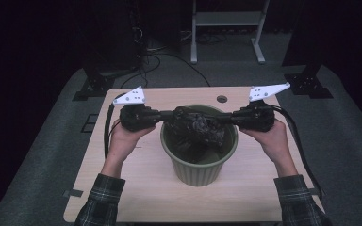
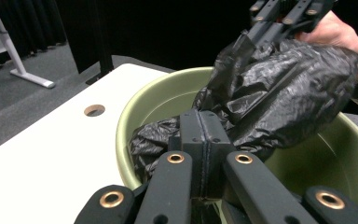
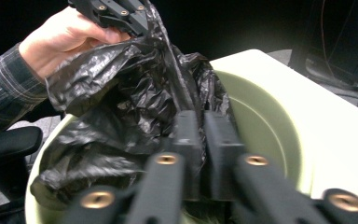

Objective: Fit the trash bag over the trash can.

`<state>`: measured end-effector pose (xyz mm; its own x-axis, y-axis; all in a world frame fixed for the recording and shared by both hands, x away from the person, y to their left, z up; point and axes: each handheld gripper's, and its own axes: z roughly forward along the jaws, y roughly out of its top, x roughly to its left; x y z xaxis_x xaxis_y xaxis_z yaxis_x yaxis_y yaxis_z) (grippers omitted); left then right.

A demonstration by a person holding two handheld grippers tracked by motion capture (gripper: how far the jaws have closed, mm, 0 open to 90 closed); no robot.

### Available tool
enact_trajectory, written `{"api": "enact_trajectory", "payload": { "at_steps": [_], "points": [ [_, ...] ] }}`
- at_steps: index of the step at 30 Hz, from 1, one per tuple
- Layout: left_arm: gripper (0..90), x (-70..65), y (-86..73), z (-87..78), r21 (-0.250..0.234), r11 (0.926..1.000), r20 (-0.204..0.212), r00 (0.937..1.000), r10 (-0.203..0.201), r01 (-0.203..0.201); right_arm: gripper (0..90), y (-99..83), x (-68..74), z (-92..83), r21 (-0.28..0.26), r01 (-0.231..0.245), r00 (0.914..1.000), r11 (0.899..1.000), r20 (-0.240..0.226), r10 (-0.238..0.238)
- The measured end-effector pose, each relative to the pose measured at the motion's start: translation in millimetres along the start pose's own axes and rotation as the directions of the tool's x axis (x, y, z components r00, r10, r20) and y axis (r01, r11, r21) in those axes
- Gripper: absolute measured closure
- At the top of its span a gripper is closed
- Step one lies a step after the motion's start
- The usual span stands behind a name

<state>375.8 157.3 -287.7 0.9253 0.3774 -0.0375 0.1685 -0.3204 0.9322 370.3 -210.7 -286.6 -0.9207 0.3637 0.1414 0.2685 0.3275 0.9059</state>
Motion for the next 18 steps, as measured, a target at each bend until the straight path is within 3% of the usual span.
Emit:
{"api": "enact_trajectory", "payload": {
  "at_steps": [10, 11, 12, 15, 18],
  "points": [
    [89.8, 1.0, -6.2, -2.3, 0.024, 0.9997, -0.01, 1.0, 0.001, -0.001, 89.8, 1.5, -8.7, -2.6, -0.01, -0.031, 0.9966, 0.999, 0.076, 0.032],
    [89.8, 1.3, -6.3, -2.4, 0.025, 0.9997, -0.023, 0.9997, 0.0, 0.001, 78.5, 1.5, -9.5, -2.5, -0.019, -0.034, 0.996, 0.999, 0.082, 0.036],
    [89.8, 2.0, -6.5, -2.4, 0.017, 0.9998, -0.025, 0.9997, -0.008, 0.009, 73.3, 1.9, -9.7, -3.4, -0.036, -0.041, 0.9943, 0.998, 0.096, 0.045],
    [89.8, 4.8, -6.5, -1.5, 0.009, 0.9998, -0.037, 0.9991, -0.02, 0.02, 65.3, 4.0, -6.8, -9.1, -0.087, -0.042, 0.9961, 0.995, 0.074, 0.049],
    [89.8, 5.4, -6.1, 2.9, 0.001, 0.9997, -0.034, 0.9991, -0.025, 0.025, 61.2, 6.9, -1.4, -12.8, -0.099, -0.025, 0.9969, 0.995, 0.072, 0.032]
  ]
}}
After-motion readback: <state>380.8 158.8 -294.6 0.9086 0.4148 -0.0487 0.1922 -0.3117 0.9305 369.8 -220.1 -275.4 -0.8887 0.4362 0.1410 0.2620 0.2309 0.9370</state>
